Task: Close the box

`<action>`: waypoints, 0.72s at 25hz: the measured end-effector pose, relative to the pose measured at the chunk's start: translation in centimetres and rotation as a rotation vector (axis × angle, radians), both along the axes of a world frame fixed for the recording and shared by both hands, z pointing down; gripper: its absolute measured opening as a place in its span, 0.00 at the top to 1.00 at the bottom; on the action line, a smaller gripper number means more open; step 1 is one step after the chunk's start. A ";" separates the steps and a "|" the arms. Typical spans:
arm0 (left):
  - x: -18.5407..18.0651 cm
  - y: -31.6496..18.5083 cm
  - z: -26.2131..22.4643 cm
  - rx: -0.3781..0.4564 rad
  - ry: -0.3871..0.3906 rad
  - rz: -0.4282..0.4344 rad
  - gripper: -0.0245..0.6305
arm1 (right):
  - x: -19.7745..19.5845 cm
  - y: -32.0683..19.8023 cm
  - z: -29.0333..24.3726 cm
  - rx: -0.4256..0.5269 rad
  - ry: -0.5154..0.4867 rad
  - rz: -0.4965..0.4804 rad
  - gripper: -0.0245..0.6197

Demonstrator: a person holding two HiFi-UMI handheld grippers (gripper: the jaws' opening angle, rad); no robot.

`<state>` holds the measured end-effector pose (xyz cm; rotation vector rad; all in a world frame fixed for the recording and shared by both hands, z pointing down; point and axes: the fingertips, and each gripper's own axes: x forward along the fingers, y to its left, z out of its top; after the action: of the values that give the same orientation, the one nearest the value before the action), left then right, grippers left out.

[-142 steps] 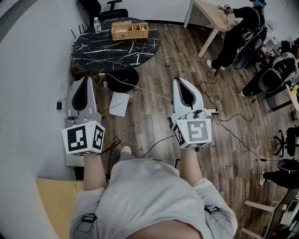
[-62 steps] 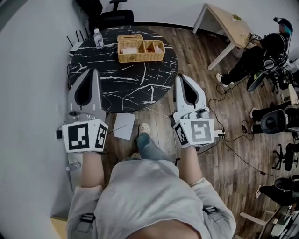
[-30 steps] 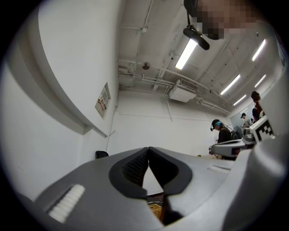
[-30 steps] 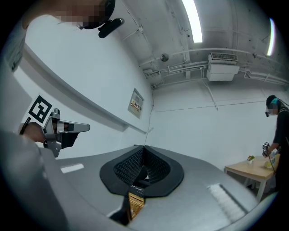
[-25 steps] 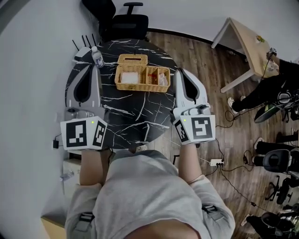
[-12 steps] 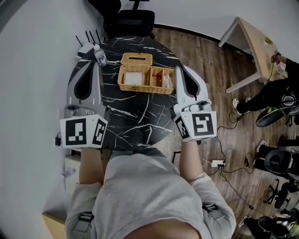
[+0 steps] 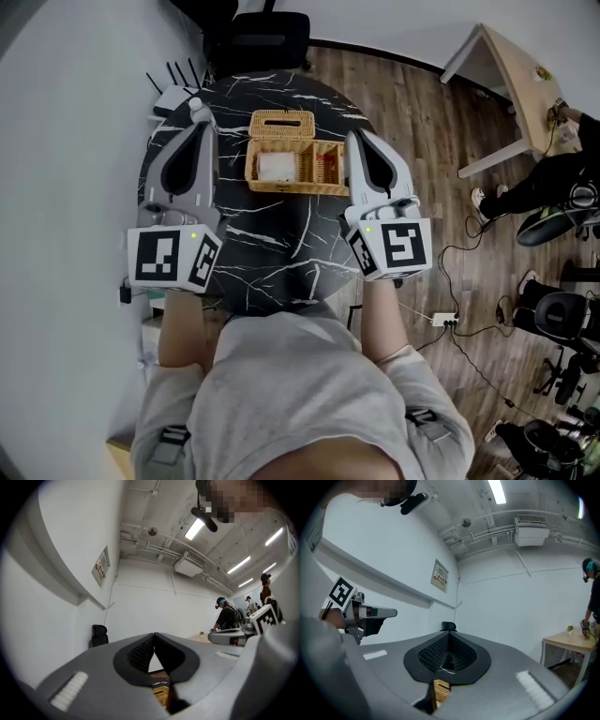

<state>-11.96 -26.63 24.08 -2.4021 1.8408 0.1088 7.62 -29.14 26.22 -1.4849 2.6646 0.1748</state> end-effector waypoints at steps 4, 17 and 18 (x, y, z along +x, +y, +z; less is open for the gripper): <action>-0.4 -2.2 2.4 -0.079 0.071 0.077 0.87 | -1.1 -1.1 1.6 -0.037 0.012 0.021 0.95; -2.7 -10.1 14.0 -0.438 0.116 0.195 0.87 | -3.9 -3.3 6.0 -0.136 0.087 0.090 0.95; -2.8 -10.6 15.0 -0.466 0.110 0.199 0.87 | -4.0 -3.3 6.3 -0.144 0.093 0.095 0.95</action>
<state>-14.79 -37.27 39.08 -2.9428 1.8298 -0.1990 3.65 -32.41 32.49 -1.6868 2.7324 0.0602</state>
